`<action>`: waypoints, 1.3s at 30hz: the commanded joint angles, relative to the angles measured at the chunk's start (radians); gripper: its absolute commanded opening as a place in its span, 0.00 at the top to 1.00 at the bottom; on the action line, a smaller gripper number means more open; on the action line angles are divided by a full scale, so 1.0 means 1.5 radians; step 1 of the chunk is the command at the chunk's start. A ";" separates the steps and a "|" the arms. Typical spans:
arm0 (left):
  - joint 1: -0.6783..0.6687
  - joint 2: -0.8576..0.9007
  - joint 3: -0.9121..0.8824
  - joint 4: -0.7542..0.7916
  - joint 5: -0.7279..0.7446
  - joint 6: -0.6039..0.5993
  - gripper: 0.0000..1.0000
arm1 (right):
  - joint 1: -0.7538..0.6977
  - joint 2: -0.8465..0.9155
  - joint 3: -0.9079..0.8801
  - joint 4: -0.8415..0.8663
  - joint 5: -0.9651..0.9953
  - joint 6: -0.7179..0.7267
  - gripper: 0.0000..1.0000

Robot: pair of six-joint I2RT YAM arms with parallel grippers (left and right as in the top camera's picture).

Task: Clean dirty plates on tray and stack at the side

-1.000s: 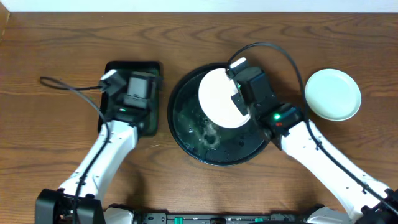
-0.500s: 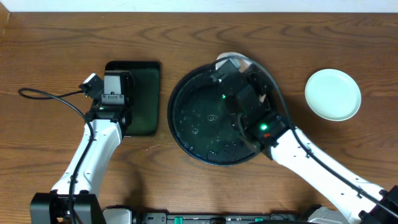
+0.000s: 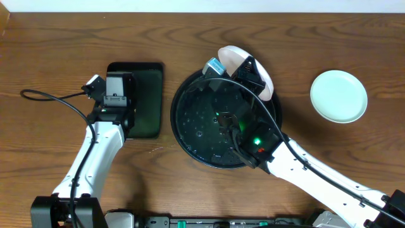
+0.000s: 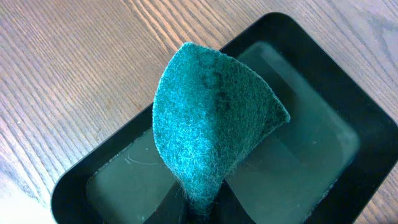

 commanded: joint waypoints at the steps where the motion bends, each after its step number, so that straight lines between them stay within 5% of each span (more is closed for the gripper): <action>1: 0.003 0.000 -0.006 0.001 -0.004 0.009 0.92 | 0.008 -0.007 0.005 -0.003 0.038 0.000 0.99; 5: 0.003 0.000 -0.006 0.001 -0.004 0.009 0.92 | 0.003 -0.007 0.004 -0.178 -0.057 0.306 0.99; 8: 0.003 0.000 -0.006 -0.003 -0.004 0.009 0.92 | -0.025 0.005 0.004 -0.344 -0.249 0.343 0.99; 11: 0.003 0.000 -0.006 -0.002 0.012 0.009 0.92 | -0.036 0.004 0.005 -0.320 -0.077 0.460 0.99; 18: 0.003 0.000 -0.006 -0.002 0.013 0.009 0.92 | -0.040 -0.032 0.005 -0.220 -0.001 0.401 0.99; 23: 0.003 0.000 -0.006 -0.003 0.013 0.009 0.92 | -0.088 -0.034 0.005 -0.293 -0.111 0.495 0.99; 29: 0.003 0.000 -0.006 -0.005 0.013 0.009 0.92 | -0.276 -0.034 0.005 -0.422 -0.405 0.744 0.99; 33: 0.003 0.000 -0.006 -0.005 0.013 0.009 0.92 | -0.448 -0.034 0.005 -0.449 -0.624 0.776 0.99; 39: 0.003 0.000 -0.006 -0.005 0.013 0.009 0.92 | -0.687 -0.034 0.004 -0.478 -0.771 0.799 0.99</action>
